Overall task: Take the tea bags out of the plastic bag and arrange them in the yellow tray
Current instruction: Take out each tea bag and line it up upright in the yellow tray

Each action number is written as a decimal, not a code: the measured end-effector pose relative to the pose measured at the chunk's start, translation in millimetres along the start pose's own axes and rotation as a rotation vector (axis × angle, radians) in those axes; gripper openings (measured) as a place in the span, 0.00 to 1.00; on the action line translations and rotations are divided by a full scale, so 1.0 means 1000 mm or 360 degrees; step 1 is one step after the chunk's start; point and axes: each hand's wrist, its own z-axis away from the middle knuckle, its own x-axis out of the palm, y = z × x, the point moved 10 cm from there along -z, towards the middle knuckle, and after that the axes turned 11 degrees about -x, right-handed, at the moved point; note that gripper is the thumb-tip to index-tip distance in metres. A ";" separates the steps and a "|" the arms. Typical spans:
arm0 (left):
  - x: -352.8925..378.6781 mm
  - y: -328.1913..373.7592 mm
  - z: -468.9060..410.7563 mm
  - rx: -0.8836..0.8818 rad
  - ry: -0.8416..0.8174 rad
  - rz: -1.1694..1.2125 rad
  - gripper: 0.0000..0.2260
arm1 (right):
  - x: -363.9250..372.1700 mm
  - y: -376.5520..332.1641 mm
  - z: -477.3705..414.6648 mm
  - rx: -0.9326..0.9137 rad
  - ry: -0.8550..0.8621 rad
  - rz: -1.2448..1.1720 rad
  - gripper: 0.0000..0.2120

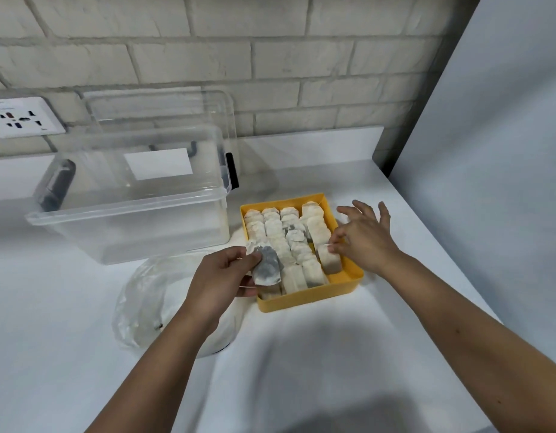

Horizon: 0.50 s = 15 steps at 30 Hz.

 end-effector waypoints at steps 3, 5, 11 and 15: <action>0.000 -0.002 -0.003 -0.0017 -0.0008 0.0020 0.08 | -0.002 0.004 -0.009 0.0056 0.0075 0.0042 0.09; 0.000 -0.002 -0.004 -0.0027 -0.0016 0.0048 0.07 | -0.002 0.006 -0.013 0.0089 0.0095 0.0055 0.09; 0.003 -0.006 -0.005 -0.0078 -0.0042 0.0094 0.09 | 0.006 0.009 -0.018 0.0126 0.0066 0.0058 0.09; 0.007 -0.010 -0.005 -0.0103 -0.0053 0.0143 0.10 | -0.009 -0.004 -0.009 0.0062 0.0136 0.0069 0.10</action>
